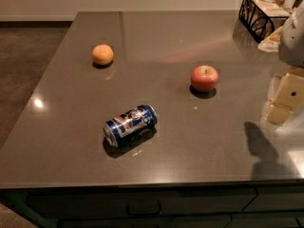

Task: Pick pepsi can

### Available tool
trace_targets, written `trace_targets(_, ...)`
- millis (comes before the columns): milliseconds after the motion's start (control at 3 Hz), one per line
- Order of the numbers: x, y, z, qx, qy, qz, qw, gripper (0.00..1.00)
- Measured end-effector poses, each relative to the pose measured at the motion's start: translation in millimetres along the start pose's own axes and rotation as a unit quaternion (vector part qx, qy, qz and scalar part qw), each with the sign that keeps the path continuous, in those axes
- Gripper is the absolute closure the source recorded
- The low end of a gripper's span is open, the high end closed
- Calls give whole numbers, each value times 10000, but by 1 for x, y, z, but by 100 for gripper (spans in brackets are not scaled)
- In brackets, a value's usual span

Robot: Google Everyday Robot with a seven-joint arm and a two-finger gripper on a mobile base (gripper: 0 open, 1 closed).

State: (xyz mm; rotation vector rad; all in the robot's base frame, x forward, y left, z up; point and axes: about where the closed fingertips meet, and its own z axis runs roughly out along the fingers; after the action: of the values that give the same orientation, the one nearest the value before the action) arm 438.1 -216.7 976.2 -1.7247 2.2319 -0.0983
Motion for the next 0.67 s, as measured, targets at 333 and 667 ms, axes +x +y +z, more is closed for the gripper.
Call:
trace_targets(333,-8,-2,1,22,-103,-69,9999,0)
trace_targets(667,-41,-8,12,-26,-542,-394,9978,0)
